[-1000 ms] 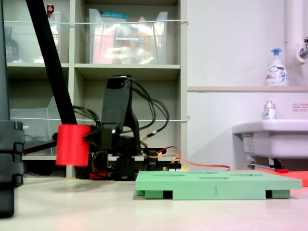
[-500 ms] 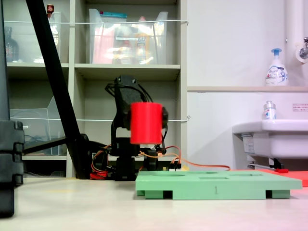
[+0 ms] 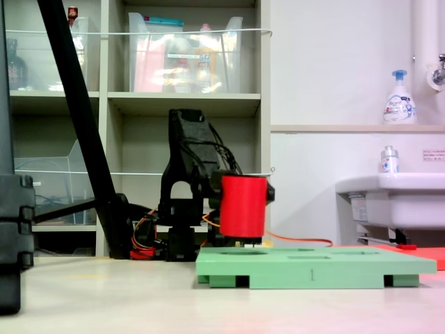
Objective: Put the cylinder block into the corresponding hole
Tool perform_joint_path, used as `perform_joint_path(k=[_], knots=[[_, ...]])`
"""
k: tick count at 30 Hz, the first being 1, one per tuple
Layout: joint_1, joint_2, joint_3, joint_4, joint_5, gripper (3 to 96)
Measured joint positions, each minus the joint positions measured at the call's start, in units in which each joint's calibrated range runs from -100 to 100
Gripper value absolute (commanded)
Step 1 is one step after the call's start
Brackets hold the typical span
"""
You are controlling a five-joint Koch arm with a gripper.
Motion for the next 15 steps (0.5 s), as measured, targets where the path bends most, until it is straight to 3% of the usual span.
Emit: perform_joint_path(k=[15], knots=[[0.73, 4.38, 0.1, -0.1, 0.0, 42.3]])
